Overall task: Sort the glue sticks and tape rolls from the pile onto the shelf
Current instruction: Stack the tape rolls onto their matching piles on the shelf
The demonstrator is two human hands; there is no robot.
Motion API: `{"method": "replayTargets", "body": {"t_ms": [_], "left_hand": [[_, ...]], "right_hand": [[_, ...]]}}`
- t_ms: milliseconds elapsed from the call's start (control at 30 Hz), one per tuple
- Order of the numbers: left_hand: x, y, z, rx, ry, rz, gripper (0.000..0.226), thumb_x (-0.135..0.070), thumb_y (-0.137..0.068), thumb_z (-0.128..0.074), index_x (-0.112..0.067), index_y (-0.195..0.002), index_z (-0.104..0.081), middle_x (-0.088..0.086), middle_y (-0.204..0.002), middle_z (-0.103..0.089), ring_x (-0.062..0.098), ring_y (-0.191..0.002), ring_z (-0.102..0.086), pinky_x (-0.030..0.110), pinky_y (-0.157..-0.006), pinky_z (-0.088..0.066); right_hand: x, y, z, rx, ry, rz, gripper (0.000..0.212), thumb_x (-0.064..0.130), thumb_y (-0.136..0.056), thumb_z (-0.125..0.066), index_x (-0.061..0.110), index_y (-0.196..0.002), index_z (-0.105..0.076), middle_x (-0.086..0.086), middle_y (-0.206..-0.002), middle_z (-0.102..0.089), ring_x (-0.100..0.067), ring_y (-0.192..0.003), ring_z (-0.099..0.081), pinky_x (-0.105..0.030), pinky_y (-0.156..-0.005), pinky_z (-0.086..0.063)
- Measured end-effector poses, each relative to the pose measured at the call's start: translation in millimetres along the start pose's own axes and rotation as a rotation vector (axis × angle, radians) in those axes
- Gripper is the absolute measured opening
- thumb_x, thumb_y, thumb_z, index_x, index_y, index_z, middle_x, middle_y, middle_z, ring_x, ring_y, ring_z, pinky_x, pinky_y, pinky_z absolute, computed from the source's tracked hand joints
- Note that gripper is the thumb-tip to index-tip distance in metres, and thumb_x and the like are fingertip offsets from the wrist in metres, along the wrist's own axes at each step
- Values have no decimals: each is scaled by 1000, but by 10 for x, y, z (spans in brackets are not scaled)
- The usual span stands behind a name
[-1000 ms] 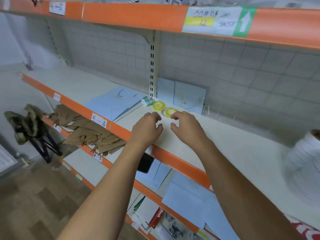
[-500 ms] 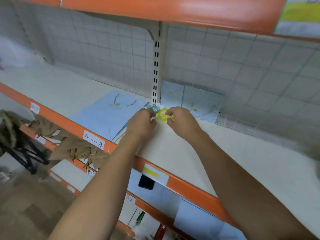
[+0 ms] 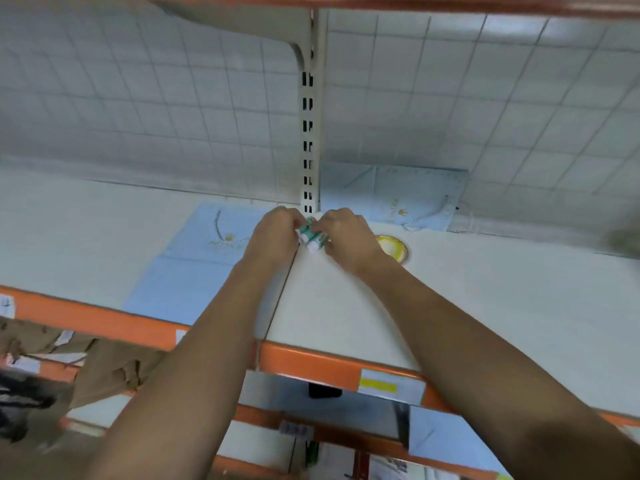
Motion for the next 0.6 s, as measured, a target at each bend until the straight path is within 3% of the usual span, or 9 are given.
{"method": "replayTargets", "body": {"t_ms": [133, 300, 467, 600], "left_hand": [[-62, -142, -118, 52, -5, -75, 34, 7, -82, -56, -7, -109, -71, 17, -111, -64, 32, -101, -61, 41, -87, -50], [-212, -164, -314, 143, -63, -196, 32, 3, -86, -56, -11, -109, -73, 15, -104, -60, 31, -93, -59, 38, -80, -48], [-178, -176, -351, 134, -8, -150, 24, -6, -82, -71, -8, -107, -68, 12, -108, -59, 29, -97, -59, 38, -86, -48], [-190, -106, -402, 134, -2, -104, 32, -10, -81, -74, -6, -109, -60, 13, -110, -55, 31, -96, -57, 37, -80, -47]], "right_hand": [[19, 67, 23, 22, -71, 8, 37, 15, -85, -60, 22, -120, -66, -8, -112, -58, -28, -109, -51, -39, -91, -42], [-79, 290, 186, -36, -273, -32, 34, 6, -79, -68, 12, -112, -69, -13, -103, -55, -28, -88, -58, -34, -85, -45], [-132, 499, 304, -86, -278, -121, 30, 7, -79, -66, 13, -107, -69, -6, -100, -55, -26, -86, -59, -31, -81, -46], [-166, 667, 370, -117, -253, -205, 27, 9, -80, -65, 14, -107, -68, -7, -100, -61, -25, -91, -59, -28, -72, -40]]}}
Point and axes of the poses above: each hand's wrist, its own y-axis away from the middle knuckle, its own z-axis out of the back of the hand, x = y × z, the point moved 9 cm from there along -y, towards the middle knuckle
